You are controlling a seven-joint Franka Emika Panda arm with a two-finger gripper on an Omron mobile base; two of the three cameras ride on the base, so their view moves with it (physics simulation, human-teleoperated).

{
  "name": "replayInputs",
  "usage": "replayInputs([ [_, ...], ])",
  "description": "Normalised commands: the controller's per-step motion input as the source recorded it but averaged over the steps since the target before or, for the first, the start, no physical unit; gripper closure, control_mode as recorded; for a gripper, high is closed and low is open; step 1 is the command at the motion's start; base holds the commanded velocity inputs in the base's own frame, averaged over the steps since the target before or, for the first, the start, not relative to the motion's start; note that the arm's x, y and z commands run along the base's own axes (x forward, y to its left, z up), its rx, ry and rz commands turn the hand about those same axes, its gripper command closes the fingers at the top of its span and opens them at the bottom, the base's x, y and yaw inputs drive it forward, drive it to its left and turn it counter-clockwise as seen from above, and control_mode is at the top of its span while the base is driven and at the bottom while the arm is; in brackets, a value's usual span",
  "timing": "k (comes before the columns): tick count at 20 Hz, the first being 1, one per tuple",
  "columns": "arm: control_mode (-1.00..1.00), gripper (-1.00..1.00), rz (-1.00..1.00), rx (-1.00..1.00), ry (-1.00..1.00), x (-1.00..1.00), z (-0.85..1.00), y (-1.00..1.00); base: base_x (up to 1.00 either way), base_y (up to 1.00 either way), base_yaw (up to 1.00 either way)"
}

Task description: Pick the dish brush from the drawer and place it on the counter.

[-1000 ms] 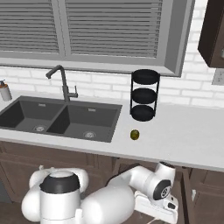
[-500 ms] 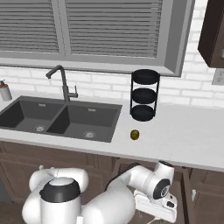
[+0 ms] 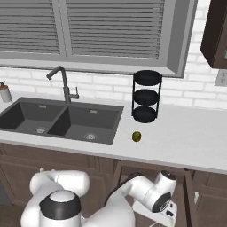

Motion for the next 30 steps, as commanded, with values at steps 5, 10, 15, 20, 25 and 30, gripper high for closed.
replayInputs([
  [5, -1.00, -1.00, -0.12, 0.00, -0.07, 0.00, -0.14, 0.00, 0.00, 0.00, 0.00],
  [10, -1.00, -1.00, -0.05, -0.02, -0.01, 0.00, -0.16, 0.00, 0.00, 0.00, 0.00],
  [15, -1.00, -1.00, 0.00, -0.02, -0.02, 0.00, -0.37, 0.03, 0.00, 0.00, 0.00],
  [20, -1.00, -1.00, 0.00, -0.01, -0.04, 0.01, -0.36, 0.02, 0.00, 0.00, 0.00],
  [25, -1.00, 1.00, 0.00, 0.00, -0.01, 0.01, -0.12, 0.00, 0.00, 0.00, 0.00],
  [30, -1.00, 1.00, 0.00, 0.00, 0.00, 0.00, 0.00, 0.00, 0.00, 0.00, 0.00],
])
